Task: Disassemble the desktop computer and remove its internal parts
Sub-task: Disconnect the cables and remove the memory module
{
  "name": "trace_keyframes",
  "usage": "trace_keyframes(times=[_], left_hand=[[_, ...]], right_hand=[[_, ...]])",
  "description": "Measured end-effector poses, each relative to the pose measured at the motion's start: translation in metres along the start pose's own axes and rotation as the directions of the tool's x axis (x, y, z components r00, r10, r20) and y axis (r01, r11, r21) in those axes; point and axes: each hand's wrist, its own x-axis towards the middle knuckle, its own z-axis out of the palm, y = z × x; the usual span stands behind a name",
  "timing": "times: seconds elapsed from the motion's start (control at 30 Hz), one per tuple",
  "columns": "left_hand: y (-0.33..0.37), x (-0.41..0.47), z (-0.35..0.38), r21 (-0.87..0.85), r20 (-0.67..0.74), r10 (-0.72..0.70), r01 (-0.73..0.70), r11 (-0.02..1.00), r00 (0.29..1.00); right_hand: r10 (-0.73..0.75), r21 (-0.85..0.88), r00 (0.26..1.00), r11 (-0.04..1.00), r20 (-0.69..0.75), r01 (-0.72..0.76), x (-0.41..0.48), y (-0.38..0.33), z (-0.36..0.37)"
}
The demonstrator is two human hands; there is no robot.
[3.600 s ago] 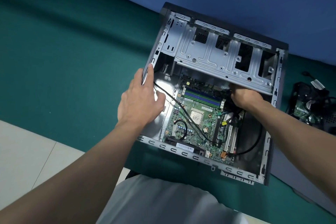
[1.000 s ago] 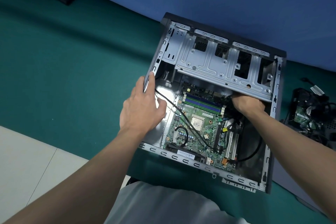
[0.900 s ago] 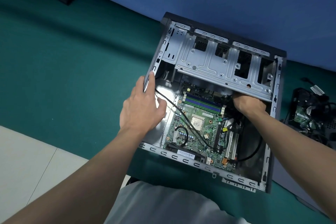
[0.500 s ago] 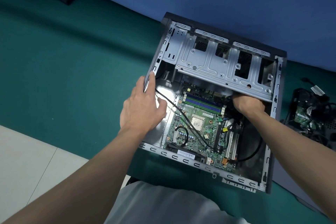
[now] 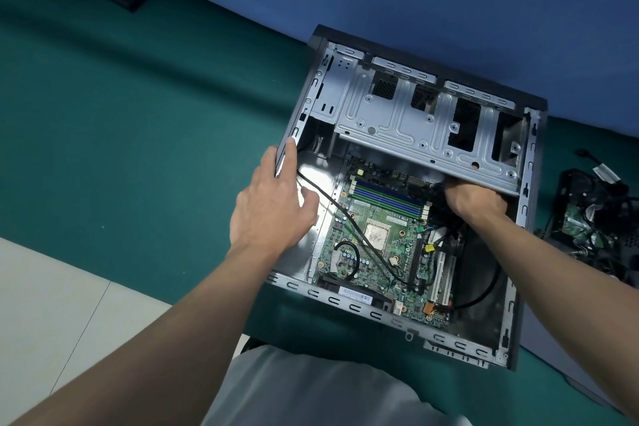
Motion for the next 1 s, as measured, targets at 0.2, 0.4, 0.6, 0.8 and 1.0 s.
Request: trace_keyframes(times=[0.2,0.4,0.6,0.8,1.0], left_hand=[[-0.0004,0.0003,-0.0001,0.002,-0.002,0.0,0.0,1.0,1.0],[-0.0001,0.0003,-0.0006,-0.005,-0.009,0.004,-0.004,1.0,1.0],[0.0008,0.0001,-0.0007,-0.002,-0.003,-0.005,0.005,1.0,1.0],[0.0004,-0.0001,-0.0007,-0.001,-0.005,-0.002,0.002,1.0,1.0],[-0.0004,0.0002,0.0004,0.01,-0.005,0.005,-0.005,1.0,1.0]], right_hand=[[-0.041,0.001,0.998,0.999,0.037,0.041,0.0026,-0.0013,0.0001],[-0.019,0.006,1.0,1.0,-0.02,0.019,-0.0007,0.0006,0.0007],[-0.019,0.016,0.999,1.0,-0.029,0.02,-0.002,0.001,-0.0006],[-0.028,0.028,0.999,0.999,-0.031,0.029,-0.0019,-0.0017,-0.0001],[0.004,0.014,0.999,1.0,-0.044,-0.003,-0.003,0.0013,0.0012]])
